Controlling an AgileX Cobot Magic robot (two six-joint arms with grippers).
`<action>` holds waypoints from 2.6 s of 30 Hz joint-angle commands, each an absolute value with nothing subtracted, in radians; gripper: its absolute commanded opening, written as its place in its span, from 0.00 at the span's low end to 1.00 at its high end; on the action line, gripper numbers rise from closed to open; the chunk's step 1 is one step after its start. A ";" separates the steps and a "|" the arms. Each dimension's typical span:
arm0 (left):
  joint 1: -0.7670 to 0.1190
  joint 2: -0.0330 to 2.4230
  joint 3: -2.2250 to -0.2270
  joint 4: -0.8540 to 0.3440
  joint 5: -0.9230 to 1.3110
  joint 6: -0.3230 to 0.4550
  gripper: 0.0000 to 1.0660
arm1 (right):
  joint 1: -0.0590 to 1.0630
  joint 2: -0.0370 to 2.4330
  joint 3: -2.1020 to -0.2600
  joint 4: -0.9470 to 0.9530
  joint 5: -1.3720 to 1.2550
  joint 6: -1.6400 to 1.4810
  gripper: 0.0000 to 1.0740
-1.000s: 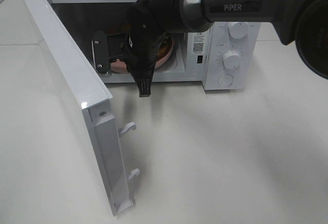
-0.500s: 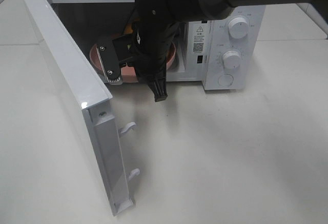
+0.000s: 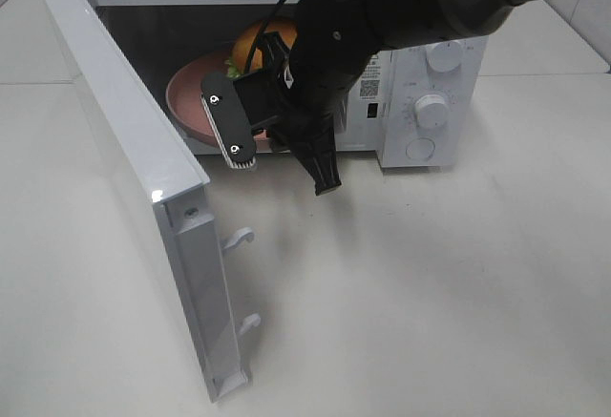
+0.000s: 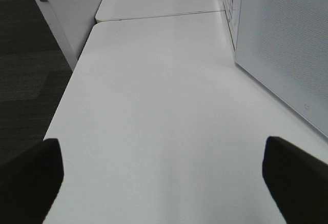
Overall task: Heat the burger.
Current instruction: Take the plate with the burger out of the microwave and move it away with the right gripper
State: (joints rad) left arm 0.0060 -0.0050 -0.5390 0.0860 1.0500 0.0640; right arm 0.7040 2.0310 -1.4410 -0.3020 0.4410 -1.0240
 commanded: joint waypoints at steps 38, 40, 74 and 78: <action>0.007 -0.020 -0.539 0.091 1.033 0.060 0.92 | 0.678 1.605 -0.851 -0.339 -0.017 -1.076 0.00; 0.007 -0.020 -0.539 0.091 1.033 0.060 0.92 | 0.678 1.594 -0.841 -0.338 -0.016 -1.076 0.00; 0.007 -0.020 -0.539 0.091 1.033 0.060 0.92 | 0.681 1.117 -0.520 -0.293 0.182 -1.081 0.00; 0.007 -0.020 -0.539 0.091 1.033 0.060 0.92 | 0.681 1.006 -0.473 -0.293 0.270 -1.081 0.00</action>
State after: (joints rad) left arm 0.0060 -0.0050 -0.5390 0.0860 1.0500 0.0640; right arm 0.6820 1.0740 -0.4850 -0.2760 0.2770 -1.0640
